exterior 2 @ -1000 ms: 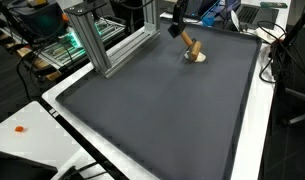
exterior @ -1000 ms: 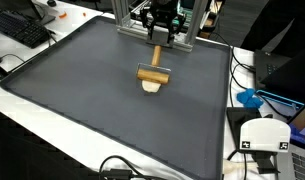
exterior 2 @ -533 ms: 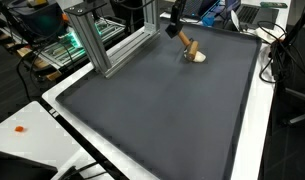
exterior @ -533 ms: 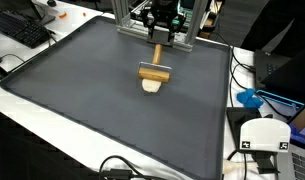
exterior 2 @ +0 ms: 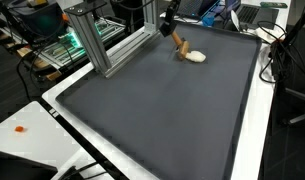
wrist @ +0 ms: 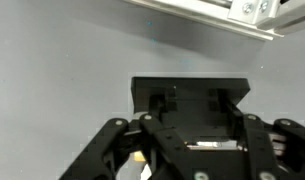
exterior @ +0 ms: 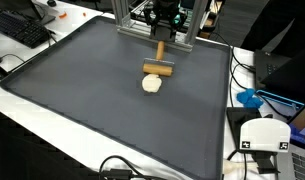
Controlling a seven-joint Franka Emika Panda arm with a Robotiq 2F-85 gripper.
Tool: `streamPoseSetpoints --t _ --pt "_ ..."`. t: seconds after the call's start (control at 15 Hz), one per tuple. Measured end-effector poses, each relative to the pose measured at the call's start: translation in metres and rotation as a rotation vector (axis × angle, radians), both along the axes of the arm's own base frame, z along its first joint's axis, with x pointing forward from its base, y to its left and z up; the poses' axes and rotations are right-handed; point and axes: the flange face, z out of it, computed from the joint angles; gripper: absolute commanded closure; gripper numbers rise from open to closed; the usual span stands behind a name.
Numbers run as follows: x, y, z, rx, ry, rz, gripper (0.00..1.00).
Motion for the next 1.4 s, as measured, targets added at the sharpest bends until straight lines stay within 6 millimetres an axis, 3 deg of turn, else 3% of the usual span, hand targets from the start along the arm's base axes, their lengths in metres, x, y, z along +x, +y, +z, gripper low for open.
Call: streamPoseSetpoints --t 0.53,1.07,1.4 --pt "0.015 0.006 0.008 0.050 -0.117 -0.017 0.65" --pt "0.017 0.010 -0.012 0.040 -0.097 -0.065 0.65" --pt "0.028 0.013 -0.019 0.043 -0.095 -0.082 0.65"
